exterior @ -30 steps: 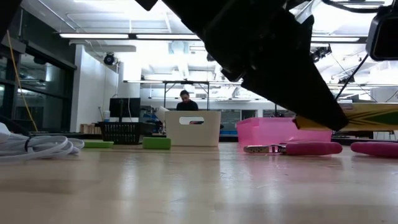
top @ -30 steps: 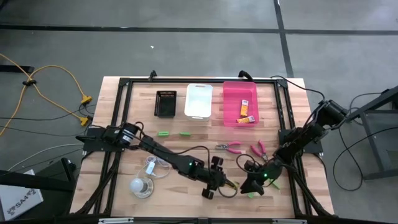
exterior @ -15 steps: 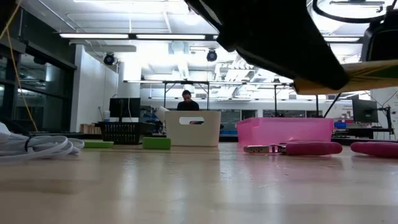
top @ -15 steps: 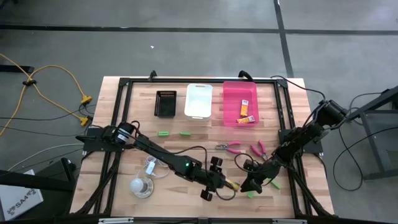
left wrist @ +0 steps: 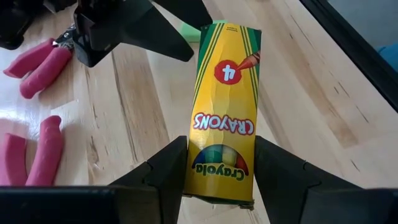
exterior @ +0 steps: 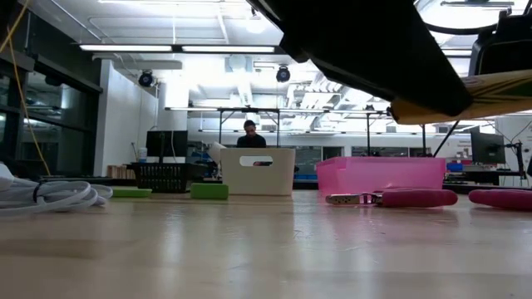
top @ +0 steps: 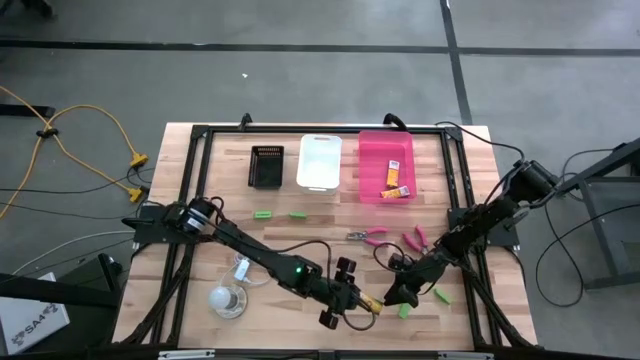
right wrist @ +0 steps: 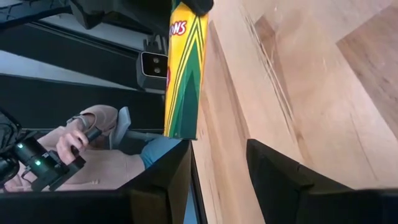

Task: Pick & Place School Supplies
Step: Put the crayon box into the pink bin

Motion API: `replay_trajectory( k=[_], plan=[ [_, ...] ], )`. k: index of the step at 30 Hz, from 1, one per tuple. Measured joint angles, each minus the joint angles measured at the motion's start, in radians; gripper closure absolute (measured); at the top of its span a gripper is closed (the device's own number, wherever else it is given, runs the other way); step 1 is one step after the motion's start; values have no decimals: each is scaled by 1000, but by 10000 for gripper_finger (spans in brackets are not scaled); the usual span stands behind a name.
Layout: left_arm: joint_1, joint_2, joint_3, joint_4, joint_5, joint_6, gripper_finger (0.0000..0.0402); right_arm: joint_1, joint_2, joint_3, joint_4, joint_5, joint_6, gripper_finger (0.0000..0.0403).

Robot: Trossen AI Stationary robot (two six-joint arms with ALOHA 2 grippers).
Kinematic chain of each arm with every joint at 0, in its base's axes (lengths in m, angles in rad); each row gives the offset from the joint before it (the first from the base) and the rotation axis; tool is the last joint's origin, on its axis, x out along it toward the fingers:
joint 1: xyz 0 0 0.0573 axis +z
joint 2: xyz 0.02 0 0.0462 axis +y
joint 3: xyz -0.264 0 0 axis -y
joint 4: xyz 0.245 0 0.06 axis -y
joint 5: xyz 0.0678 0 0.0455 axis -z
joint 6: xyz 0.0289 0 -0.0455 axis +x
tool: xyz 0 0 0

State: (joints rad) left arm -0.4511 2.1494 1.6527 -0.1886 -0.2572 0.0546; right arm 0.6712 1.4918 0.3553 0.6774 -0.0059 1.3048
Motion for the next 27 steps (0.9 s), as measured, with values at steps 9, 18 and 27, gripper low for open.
replay_trajectory(
  k=[9,18,27],
  plan=[
    [0,0,0,0,-1,0,236,0,0,0,24,-5,0,256],
    [-6,0,0,-22,-5,-24,236,0,0,0,25,-23,0,256],
    [-11,0,-1,-23,-2,-29,236,0,0,0,30,-10,-20,256]
  ],
)
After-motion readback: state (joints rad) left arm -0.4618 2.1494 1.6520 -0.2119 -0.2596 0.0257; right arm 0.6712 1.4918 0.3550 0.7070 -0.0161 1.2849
